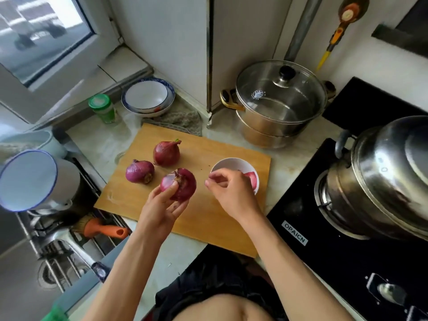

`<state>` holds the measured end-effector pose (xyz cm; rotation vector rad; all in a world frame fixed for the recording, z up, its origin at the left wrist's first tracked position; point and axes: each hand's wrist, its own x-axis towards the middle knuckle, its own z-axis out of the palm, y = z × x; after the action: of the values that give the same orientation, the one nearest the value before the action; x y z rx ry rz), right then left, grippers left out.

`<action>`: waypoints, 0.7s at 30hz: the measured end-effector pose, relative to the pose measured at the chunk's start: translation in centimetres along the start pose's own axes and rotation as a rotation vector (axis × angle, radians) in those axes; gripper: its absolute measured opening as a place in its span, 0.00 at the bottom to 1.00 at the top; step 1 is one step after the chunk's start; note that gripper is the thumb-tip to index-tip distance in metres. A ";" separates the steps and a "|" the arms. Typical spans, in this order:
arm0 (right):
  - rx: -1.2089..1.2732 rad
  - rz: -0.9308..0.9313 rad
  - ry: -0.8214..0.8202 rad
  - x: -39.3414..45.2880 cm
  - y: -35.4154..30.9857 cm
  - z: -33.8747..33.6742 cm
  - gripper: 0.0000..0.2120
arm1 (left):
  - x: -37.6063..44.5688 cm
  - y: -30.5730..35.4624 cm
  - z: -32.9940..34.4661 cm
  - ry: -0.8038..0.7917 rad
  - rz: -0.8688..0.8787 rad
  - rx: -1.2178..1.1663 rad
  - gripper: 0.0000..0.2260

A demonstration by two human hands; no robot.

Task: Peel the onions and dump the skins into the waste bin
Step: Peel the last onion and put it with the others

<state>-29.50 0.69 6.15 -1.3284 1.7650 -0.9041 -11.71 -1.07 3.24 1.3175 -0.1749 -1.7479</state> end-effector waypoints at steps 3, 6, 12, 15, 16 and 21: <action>-0.094 -0.018 -0.048 0.2 -0.7 0.2 0.07 | 1.6 0.2 -0.6 0.008 -0.012 0.005 0.22; -0.134 -0.023 -0.058 0.0 -1.3 0.6 0.05 | 2.7 0.1 -1.0 0.018 0.034 -0.014 0.23; -0.117 0.039 -0.077 -0.8 -1.2 1.3 0.03 | 3.8 0.6 -2.3 0.148 0.190 0.301 0.19; -0.101 0.069 -0.081 -1.5 -1.1 1.3 0.02 | 3.3 1.1 -2.7 0.170 0.173 0.413 0.14; -0.094 0.073 -0.080 -1.8 -1.1 1.3 0.02 | 3.1 1.2 -2.8 0.170 0.168 0.444 0.12; -0.013 0.106 0.001 -2.8 -0.2 1.1 0.05 | 1.2 0.5 -2.2 0.078 0.132 0.546 0.02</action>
<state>-27.91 3.28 6.19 -1.2300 1.8262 -0.8361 -9.61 -1.37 1.76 1.7115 -0.7184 -1.5892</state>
